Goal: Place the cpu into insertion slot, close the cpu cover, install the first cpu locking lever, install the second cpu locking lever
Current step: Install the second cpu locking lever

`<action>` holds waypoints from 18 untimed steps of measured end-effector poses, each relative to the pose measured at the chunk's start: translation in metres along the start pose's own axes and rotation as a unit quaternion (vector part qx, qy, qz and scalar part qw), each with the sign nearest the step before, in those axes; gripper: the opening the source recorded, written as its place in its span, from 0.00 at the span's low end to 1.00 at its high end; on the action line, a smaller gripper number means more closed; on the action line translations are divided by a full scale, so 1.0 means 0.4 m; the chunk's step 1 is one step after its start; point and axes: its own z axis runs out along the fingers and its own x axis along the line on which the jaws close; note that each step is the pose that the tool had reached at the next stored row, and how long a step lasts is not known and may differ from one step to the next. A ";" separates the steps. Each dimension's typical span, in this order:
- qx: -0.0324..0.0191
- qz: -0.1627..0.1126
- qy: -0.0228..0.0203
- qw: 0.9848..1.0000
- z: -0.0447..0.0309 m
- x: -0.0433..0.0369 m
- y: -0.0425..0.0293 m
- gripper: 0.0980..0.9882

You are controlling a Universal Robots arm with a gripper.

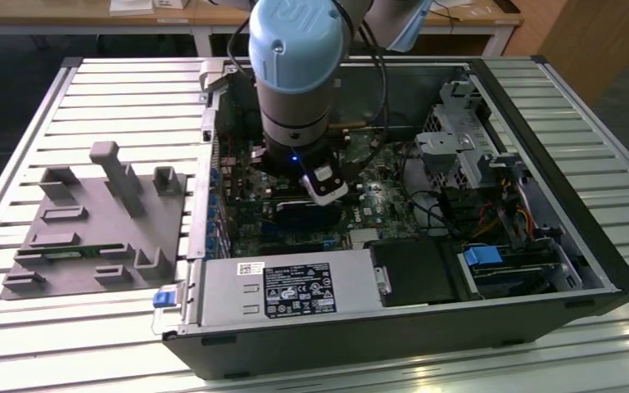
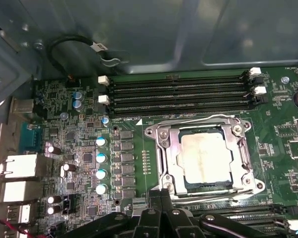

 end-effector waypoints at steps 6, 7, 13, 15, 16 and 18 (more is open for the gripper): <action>0.002 0.000 0.000 1.000 0.008 0.004 0.004 0.01; 0.003 0.000 -0.001 1.000 0.009 0.005 0.005 0.01; 0.010 -0.001 -0.002 1.000 0.018 0.009 0.004 0.01; 0.011 -0.001 -0.002 1.000 0.020 0.010 0.003 0.01; 0.013 -0.001 -0.002 1.000 0.020 0.010 0.003 0.01; 0.020 -0.001 -0.003 1.000 0.021 0.010 0.004 0.01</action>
